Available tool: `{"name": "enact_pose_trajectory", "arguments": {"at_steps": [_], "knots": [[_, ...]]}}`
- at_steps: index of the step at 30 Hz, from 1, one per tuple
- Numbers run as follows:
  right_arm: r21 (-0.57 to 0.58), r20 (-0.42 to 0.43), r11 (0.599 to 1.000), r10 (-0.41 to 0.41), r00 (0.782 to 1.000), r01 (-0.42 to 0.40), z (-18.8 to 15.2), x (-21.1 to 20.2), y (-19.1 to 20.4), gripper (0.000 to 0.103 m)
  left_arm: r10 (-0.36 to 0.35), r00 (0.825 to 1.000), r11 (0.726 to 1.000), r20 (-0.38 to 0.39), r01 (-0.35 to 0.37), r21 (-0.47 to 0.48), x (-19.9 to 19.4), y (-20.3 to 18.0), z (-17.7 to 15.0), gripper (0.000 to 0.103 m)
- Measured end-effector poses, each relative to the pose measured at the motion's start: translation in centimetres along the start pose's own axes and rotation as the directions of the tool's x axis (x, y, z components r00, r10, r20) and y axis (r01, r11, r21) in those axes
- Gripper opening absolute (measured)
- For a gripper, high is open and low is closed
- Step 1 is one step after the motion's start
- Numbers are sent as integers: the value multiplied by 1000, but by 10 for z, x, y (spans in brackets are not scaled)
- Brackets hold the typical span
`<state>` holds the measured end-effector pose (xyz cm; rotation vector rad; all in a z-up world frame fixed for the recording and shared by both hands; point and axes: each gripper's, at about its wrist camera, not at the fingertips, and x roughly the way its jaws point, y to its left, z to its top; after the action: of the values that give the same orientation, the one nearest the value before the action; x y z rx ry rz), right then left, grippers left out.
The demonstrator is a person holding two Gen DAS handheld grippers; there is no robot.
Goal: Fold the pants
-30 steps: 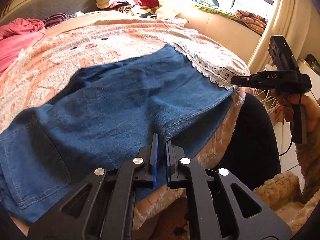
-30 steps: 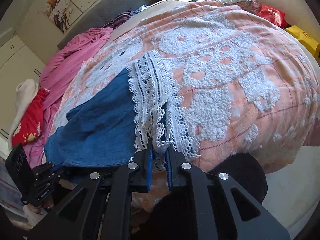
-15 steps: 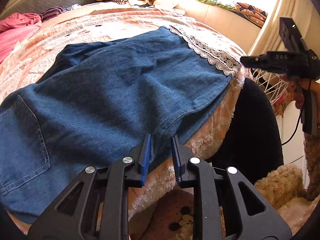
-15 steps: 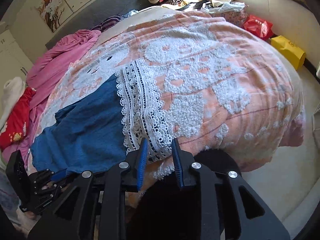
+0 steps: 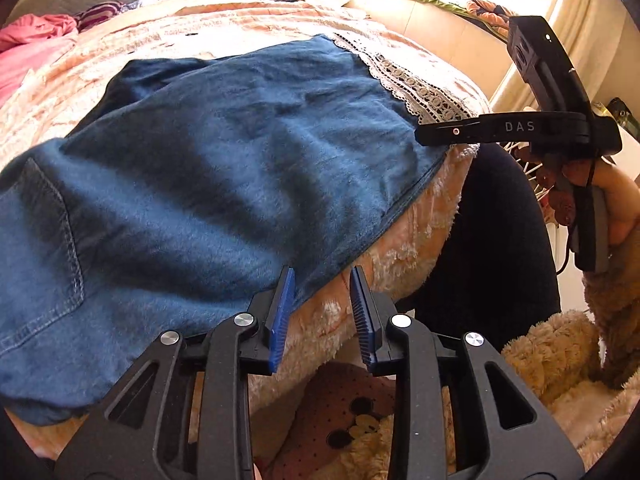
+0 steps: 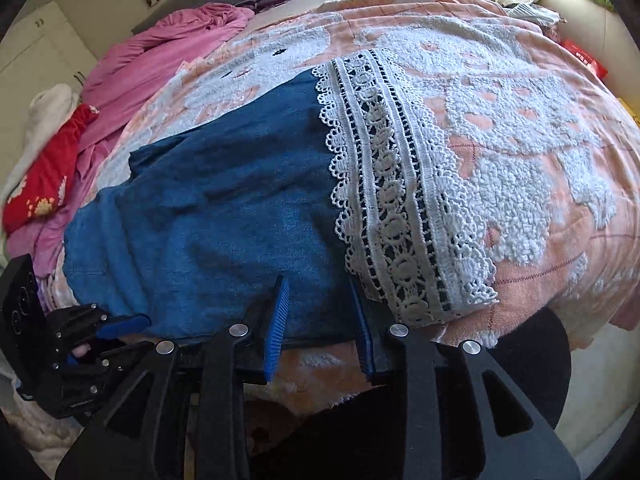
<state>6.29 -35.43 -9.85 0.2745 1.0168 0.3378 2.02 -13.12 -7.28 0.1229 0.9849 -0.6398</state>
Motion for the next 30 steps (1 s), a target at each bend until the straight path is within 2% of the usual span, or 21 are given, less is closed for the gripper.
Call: {"name": "enact_pose_trajectory", "arguments": {"at_steps": [2,6,10,13,19,22,27,30], "knots": [[-14,3,1000,-9,1000,9,-1,0,3,30,-11,1000,1000,17,11,-18,-7,2,2,26],[-35,12,999,8,1000,-7,-1,-9,12,44,3,996,999,87,0,-37,-33,9,12,34],[-49,64,999,27,998,-24,1,-27,19,50,72,987,995,145,-62,-73,-55,27,25,36],[-54,82,998,32,996,-27,6,-32,22,52,123,979,987,160,-104,-124,-59,46,36,38],[-113,126,992,-35,991,49,24,-31,33,71,198,968,967,157,-167,-194,-67,85,58,44],[-142,142,988,-40,989,60,34,-27,39,72,225,963,961,150,-194,-196,-66,99,74,45],[-184,131,983,-1,991,25,44,-14,48,73,250,962,961,113,-231,-153,-47,109,103,46],[-193,94,981,-2,996,20,48,0,49,73,229,971,970,68,-222,-101,-25,113,118,47]]}}
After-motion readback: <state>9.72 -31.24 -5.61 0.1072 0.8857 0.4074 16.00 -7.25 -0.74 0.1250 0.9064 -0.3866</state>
